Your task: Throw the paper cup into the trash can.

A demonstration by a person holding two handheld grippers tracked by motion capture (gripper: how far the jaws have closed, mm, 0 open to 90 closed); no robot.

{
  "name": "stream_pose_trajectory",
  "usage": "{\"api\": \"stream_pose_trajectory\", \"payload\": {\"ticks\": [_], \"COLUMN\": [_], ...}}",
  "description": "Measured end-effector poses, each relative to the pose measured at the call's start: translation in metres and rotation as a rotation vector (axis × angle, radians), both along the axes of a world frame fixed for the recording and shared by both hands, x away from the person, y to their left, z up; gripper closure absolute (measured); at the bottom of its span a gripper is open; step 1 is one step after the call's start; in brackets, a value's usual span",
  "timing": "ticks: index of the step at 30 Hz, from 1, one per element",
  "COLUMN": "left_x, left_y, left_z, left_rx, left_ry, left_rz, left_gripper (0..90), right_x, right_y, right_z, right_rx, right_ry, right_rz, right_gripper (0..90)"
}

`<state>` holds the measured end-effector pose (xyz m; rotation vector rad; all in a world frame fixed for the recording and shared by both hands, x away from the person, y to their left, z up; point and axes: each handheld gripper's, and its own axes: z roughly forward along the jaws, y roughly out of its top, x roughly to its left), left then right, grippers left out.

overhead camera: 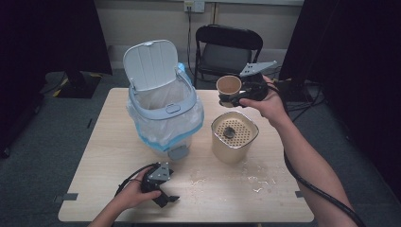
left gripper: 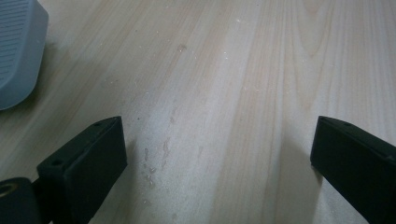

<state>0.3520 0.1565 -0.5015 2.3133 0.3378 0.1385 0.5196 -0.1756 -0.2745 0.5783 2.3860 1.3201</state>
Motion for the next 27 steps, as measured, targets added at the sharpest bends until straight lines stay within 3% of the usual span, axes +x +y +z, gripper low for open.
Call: {"api": "stream_pose_trajectory", "payload": {"ticks": [27], "left_x": [0.0], "left_y": [-0.001], "left_z": [0.0], "left_rx": [0.002], "left_ry": [0.005], "left_rz": [-0.004], "left_gripper": [1.5], "right_x": [0.007], "right_y": [0.022], "right_z": [0.039], "right_rx": [0.021], "right_ry": [0.014], "right_rz": [0.028], "right_gripper": [24.8]}}
